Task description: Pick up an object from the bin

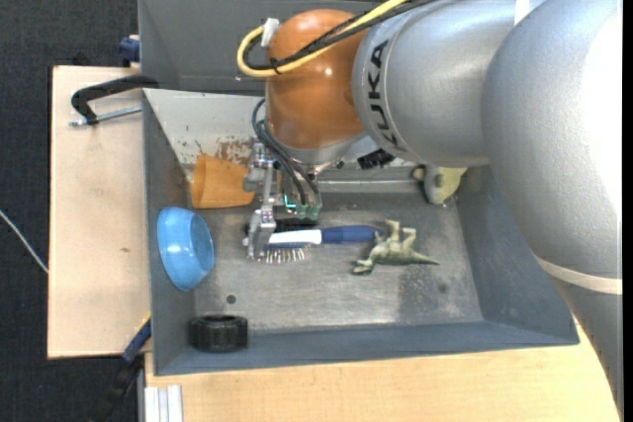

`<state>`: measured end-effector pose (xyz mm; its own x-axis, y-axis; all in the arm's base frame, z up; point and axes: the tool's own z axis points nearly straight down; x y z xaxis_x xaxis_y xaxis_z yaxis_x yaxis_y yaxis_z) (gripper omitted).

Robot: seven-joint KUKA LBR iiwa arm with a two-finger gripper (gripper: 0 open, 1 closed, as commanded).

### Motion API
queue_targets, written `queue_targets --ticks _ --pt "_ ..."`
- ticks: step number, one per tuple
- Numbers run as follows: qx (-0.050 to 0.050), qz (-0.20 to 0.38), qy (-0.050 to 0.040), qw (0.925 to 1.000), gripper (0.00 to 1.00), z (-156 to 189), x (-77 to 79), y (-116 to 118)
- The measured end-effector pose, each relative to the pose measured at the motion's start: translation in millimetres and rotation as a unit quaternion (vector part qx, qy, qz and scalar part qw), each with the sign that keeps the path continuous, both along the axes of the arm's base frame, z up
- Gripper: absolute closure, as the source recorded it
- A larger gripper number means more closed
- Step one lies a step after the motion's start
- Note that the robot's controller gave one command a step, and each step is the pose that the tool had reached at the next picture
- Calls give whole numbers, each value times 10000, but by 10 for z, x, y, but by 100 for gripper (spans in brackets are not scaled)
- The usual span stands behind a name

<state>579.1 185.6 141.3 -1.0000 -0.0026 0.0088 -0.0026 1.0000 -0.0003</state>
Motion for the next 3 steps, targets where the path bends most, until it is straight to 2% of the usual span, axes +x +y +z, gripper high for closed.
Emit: queue_targets --ticks 1,2,3 --pt "22 1625 -63 9867 0 -688 100 -524" --pt "31 1622 -112 9867 100 -661 120 -507" --pt "16 2150 -98 9766 100 -93 161 -561"
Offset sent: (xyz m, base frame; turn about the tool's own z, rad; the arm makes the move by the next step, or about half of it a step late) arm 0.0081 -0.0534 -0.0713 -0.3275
